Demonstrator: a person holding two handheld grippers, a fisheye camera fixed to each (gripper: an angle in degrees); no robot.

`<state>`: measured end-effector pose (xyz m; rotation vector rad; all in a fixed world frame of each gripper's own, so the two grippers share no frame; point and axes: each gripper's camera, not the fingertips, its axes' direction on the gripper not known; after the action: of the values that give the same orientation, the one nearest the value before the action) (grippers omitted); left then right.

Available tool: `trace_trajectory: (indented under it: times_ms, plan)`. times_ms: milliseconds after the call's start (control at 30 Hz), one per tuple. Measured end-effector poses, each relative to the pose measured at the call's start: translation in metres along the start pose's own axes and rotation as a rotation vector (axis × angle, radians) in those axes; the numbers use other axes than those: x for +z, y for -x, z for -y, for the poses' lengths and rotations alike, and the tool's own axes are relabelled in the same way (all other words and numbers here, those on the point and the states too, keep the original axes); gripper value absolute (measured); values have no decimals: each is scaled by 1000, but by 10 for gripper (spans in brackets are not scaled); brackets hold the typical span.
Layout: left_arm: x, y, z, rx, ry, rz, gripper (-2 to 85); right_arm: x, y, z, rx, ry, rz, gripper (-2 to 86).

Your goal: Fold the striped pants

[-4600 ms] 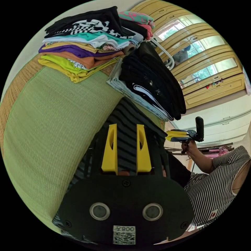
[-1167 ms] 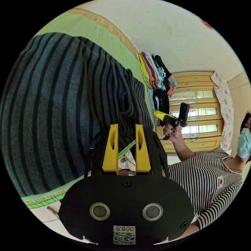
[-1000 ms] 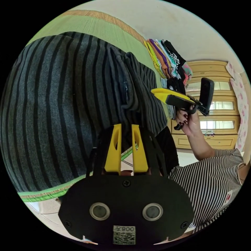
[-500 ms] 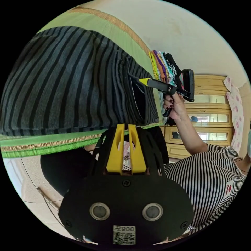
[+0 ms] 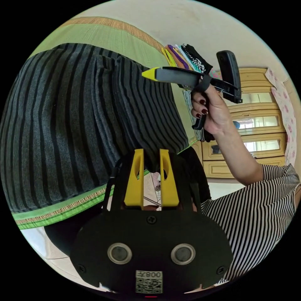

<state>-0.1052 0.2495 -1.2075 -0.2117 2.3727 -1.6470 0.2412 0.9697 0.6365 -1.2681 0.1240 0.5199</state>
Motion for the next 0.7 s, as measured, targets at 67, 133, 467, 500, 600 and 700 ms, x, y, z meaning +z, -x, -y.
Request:
trace_trajectory:
  times_ms: [67,133,467,500,600,700]
  plan:
    - [6,0,-3,-3,-4,18,67,-3,5,10,-27,-10,-86,48]
    - [11,0,-5,-7,1,32,52,-1,13,26,-76,-9,-184,62]
    - [33,-10,-10,20,33,77,17,39,29,47,-230,102,-359,42]
    - [34,-11,-11,22,31,76,16,38,28,45,-234,104,-339,34]
    - [34,-17,-14,35,8,51,14,26,22,42,-211,82,-282,20]
    - [28,-29,-18,68,-39,27,13,-2,19,33,-192,-9,-223,13]
